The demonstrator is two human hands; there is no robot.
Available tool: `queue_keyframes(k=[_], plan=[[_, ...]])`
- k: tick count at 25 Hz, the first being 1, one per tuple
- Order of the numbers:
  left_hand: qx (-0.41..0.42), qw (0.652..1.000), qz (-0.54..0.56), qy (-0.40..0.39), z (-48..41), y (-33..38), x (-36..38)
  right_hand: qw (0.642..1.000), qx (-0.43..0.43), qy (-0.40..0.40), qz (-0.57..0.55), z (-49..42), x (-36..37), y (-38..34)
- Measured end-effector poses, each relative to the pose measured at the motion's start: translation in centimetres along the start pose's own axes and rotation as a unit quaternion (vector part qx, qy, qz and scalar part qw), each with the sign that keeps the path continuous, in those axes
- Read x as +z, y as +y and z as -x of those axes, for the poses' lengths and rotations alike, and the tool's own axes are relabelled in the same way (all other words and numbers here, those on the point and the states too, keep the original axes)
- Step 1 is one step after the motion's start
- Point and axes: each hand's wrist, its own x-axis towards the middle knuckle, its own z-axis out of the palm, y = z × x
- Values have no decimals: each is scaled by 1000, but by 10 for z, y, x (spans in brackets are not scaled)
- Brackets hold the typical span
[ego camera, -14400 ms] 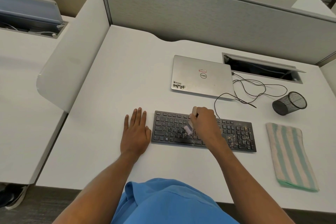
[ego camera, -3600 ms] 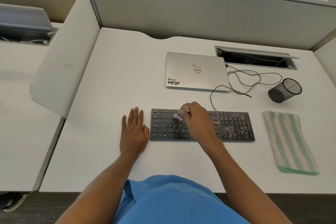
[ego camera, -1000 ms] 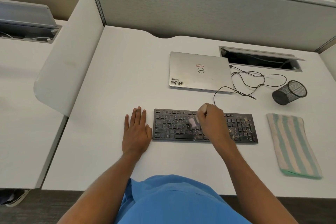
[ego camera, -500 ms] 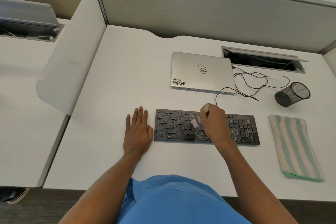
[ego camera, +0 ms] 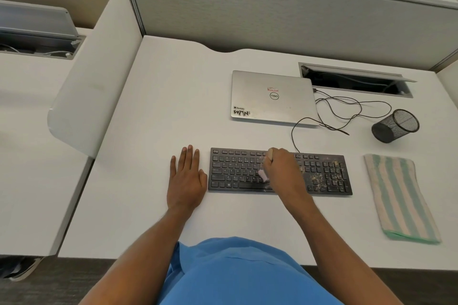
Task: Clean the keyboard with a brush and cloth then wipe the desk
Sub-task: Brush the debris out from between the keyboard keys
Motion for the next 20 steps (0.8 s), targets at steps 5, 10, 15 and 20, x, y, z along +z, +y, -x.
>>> queue_keyframes(k=[5, 10, 15, 20], plan=[[-1, 1000, 3, 0, 0, 1, -1, 993, -31, 61, -96, 12, -18, -4], [1, 1000, 1, 1, 0, 0, -1, 996, -14, 22, -88, 7, -7, -3], [1, 1000, -2, 0, 0, 0, -1, 999, 6, 8, -35, 2, -17, 0], [2, 1000, 0, 4, 0, 0, -1, 992, 0, 42, -123, 7, -13, -13]])
